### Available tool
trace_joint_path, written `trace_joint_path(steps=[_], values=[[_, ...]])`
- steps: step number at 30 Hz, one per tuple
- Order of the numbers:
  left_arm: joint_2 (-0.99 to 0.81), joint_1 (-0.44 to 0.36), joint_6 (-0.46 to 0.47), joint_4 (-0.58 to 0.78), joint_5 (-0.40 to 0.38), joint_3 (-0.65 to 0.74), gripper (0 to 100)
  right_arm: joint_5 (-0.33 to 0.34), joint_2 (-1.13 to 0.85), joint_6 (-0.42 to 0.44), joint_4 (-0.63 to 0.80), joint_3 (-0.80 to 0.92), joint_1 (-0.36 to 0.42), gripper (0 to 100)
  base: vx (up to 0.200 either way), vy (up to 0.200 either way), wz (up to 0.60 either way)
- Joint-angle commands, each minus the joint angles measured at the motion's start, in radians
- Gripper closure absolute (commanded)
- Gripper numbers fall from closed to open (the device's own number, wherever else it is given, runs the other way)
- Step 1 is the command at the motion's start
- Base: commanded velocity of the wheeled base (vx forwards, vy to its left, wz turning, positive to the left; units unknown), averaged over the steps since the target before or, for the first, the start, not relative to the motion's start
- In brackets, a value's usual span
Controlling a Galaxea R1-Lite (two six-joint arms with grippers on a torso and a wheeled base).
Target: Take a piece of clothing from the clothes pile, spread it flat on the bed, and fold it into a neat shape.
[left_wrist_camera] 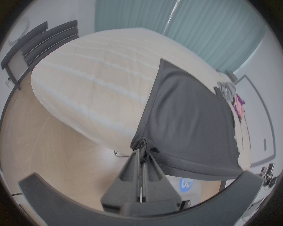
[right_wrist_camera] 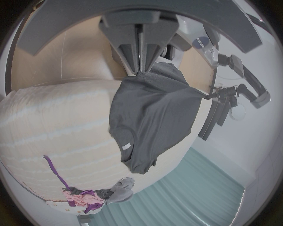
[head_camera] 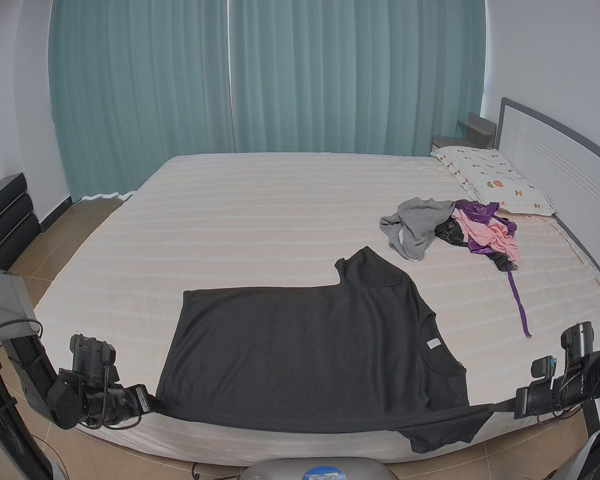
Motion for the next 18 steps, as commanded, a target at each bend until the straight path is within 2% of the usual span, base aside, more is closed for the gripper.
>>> trace_joint_path(steps=[1,4,18], values=[[-0.041,-0.007,-0.075,0.0,0.012,-0.095,100,0.006,0.061,0.063,-0.005,-0.099,0.001,100,0.0,0.0,0.0],[-0.072,-0.007,-0.111,0.003,0.014,-0.125,100,0.006,0.058,0.094,-0.007,-0.123,0.001,100,0.0,0.0,0.0],[-0.067,-0.024,-0.113,0.028,0.015,-0.165,100,-0.002,0.09,0.102,-0.01,-0.17,0.039,100,0.0,0.0,0.0]])
